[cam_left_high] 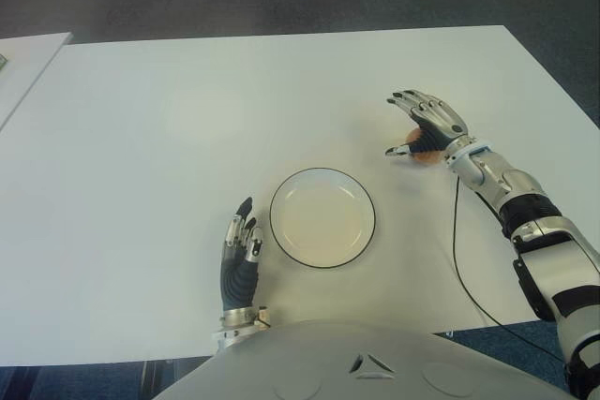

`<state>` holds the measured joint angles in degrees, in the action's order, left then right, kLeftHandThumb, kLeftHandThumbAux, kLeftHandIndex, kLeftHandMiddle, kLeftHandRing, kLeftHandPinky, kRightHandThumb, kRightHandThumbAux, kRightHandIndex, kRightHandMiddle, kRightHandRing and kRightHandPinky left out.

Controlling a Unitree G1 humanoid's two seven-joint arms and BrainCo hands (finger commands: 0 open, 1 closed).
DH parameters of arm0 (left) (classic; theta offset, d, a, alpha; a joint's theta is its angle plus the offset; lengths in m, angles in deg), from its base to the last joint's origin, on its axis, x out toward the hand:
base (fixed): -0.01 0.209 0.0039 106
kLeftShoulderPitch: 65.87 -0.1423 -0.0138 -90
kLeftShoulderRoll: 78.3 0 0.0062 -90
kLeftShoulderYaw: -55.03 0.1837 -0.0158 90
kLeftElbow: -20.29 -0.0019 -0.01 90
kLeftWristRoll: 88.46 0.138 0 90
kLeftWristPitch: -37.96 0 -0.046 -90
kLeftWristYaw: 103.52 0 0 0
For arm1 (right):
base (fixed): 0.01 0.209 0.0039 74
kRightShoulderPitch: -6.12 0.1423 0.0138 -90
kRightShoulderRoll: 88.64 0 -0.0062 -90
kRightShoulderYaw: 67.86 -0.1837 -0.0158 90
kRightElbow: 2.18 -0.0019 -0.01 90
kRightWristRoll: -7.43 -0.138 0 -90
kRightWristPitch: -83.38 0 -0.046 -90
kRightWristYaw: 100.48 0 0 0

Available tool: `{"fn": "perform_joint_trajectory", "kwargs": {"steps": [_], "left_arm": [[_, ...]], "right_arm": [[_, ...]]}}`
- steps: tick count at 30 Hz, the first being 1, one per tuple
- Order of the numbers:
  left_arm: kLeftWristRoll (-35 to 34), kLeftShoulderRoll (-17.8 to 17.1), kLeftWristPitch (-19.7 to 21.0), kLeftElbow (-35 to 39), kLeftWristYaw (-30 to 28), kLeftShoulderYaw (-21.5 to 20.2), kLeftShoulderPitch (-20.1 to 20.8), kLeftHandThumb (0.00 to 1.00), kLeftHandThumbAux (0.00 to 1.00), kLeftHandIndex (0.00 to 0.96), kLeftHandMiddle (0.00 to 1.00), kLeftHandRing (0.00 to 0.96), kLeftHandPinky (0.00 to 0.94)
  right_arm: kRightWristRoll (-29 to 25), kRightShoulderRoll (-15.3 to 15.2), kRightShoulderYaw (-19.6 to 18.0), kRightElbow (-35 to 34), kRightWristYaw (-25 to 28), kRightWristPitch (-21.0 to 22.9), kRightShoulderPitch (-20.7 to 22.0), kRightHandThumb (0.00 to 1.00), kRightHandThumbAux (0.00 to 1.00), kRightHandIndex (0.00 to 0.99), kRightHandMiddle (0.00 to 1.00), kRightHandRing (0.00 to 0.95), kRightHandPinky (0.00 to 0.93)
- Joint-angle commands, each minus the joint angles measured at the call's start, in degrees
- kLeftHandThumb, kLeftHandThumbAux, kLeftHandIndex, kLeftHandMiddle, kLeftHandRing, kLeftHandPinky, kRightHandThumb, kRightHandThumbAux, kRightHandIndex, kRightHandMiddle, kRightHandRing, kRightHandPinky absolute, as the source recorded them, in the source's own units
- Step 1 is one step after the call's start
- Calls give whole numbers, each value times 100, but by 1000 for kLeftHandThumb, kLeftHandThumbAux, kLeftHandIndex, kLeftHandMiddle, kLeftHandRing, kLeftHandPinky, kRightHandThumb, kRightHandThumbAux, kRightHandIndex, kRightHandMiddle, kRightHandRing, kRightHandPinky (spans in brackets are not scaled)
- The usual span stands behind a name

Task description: Put the apples into the plate.

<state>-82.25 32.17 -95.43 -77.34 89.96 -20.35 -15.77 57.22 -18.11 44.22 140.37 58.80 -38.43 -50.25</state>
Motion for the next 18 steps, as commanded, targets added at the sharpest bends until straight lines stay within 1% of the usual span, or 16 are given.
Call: {"fn": "perform_joint_trajectory", "kwargs": {"steps": [1,5,12,16,18], "left_arm": [[2,159,352,-130,8,6,-207,70,394,149,108,82,107],[-10,154,378,-123,10,-4,-199,72,402,153,112,88,125],[-18,136,223,-329,24,-76,-130,72,402,156,110,90,125],[34,162,206,-337,45,-66,-110,71,394,160,109,90,123],[106,198,256,-206,74,-11,-166,70,389,162,110,90,122]], "right_arm": [[-125,-19,79,156,-41,-61,46,263,501,0,0,0,0],[-160,-36,109,197,-62,-77,45,258,500,0,0,0,0],[-229,-74,119,294,-41,-95,-41,239,495,0,0,0,0],[-280,-84,133,359,-23,-103,-65,238,490,0,0,0,0],[-308,-96,133,373,-14,-115,-77,239,487,0,0,0,0]]}}
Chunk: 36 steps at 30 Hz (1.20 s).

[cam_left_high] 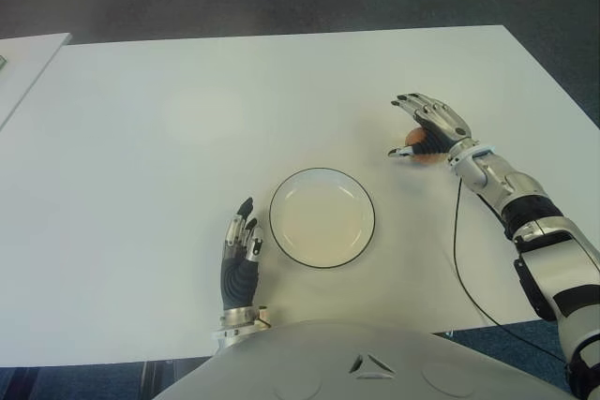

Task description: Put the apples into the plate.

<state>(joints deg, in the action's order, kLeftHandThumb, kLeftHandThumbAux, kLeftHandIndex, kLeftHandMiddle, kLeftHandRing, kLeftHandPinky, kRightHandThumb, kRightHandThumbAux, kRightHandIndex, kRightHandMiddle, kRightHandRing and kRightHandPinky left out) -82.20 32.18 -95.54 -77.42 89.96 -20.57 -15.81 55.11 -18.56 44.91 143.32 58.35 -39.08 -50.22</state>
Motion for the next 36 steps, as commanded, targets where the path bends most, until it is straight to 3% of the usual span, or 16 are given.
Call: {"fn": "perform_joint_trajectory", "kwargs": {"steps": [1,14,36], "left_arm": [[122,207,283,-156,83,28,-182,69,389,163,111,91,122],[-8,152,319,-145,22,-5,-200,77,402,149,109,91,123],[41,145,319,-84,46,7,-226,74,388,156,107,90,130]], "right_arm": [[-105,-56,68,82,32,-55,-81,240,487,0,0,0,0],[-168,-198,146,387,13,-25,-54,223,470,0,0,0,0],[-192,-67,298,758,-224,3,-42,226,473,0,0,0,8]]}}
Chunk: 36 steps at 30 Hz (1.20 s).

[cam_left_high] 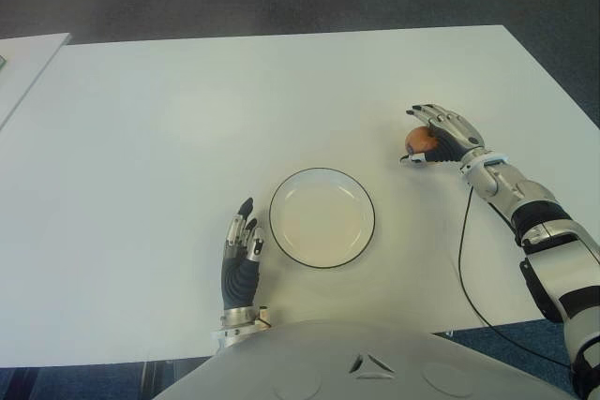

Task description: Put the apples into the plate.

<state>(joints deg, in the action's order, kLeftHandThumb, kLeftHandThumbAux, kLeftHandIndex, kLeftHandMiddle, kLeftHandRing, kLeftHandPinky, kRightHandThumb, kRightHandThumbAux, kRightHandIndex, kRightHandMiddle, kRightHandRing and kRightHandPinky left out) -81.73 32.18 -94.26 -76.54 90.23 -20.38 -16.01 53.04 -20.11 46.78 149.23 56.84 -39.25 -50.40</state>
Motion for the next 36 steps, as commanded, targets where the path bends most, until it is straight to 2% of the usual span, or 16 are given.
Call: {"fn": "perform_joint_trajectory", "kwargs": {"steps": [1,7,18,22,36], "left_arm": [[4,146,188,-172,21,-7,-201,74,389,156,106,89,127],[81,148,212,-137,46,9,-210,70,395,148,105,86,117],[-42,142,148,-214,-3,-7,-169,79,387,136,101,81,118],[-36,153,130,-213,13,-11,-177,83,385,140,106,88,127],[18,143,304,75,-13,125,-333,84,391,140,105,84,113]], "right_arm": [[17,101,127,202,-91,26,-14,230,471,0,0,0,15],[48,201,252,399,-203,131,45,244,460,0,0,0,37],[55,320,440,673,-241,215,118,218,452,0,0,0,23],[45,350,501,784,-190,176,162,237,457,0,0,0,20],[18,398,662,710,-307,139,50,271,470,0,7,0,0]]}}
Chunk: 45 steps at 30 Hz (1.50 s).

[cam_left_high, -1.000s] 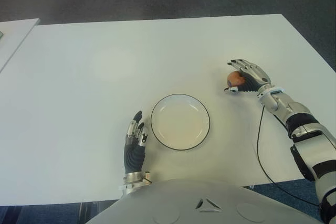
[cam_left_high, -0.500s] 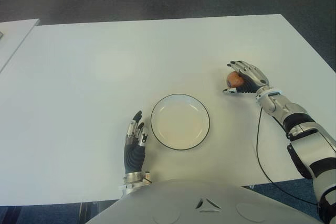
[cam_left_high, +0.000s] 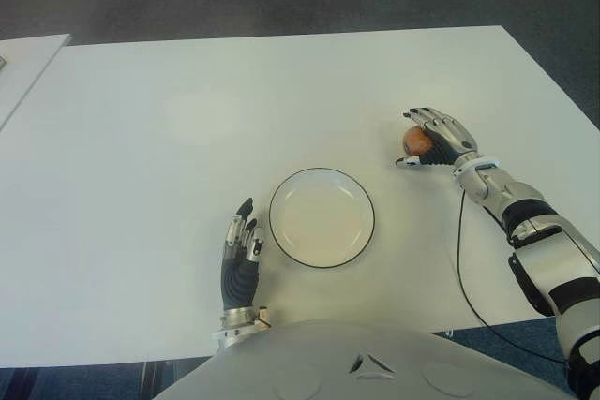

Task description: Put the apples into the plate.

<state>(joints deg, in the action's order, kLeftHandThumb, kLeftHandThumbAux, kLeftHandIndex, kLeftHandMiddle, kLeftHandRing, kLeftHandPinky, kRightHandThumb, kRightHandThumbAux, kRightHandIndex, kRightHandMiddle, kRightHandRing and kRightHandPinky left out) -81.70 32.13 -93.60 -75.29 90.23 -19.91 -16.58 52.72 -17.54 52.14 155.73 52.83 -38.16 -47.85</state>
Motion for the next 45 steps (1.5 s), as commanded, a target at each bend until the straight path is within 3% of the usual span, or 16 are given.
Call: {"fn": "perform_joint_trajectory", "kwargs": {"steps": [1,15,19,22,24,27,33,45], "left_arm": [[11,145,252,-22,-18,92,-290,85,394,141,106,85,115],[-2,161,329,91,29,172,-308,89,406,164,113,89,128],[-1,163,297,79,44,176,-318,86,397,160,114,88,117],[-89,144,227,-45,7,137,-271,85,387,149,106,83,112],[-120,150,181,-106,4,121,-243,86,383,149,104,81,116],[-129,159,122,-166,12,111,-218,89,378,155,105,84,122],[46,187,90,-48,67,187,-278,87,372,155,106,85,121],[108,189,174,-11,76,185,-280,82,404,151,115,95,137]], "right_arm": [[49,149,136,54,83,23,-212,276,471,0,10,0,0],[196,492,421,442,-184,268,-296,341,500,18,46,26,24],[205,632,485,698,-324,447,-269,381,529,66,94,74,85],[248,611,556,729,-545,449,-288,417,566,188,178,154,182],[324,603,648,769,-679,507,-286,578,655,323,281,253,263],[421,594,792,799,-817,588,-258,654,697,390,391,371,365],[464,579,1006,781,-1021,606,-234,689,715,426,581,574,540],[220,552,946,783,-878,409,-214,692,717,435,695,688,617]]}}
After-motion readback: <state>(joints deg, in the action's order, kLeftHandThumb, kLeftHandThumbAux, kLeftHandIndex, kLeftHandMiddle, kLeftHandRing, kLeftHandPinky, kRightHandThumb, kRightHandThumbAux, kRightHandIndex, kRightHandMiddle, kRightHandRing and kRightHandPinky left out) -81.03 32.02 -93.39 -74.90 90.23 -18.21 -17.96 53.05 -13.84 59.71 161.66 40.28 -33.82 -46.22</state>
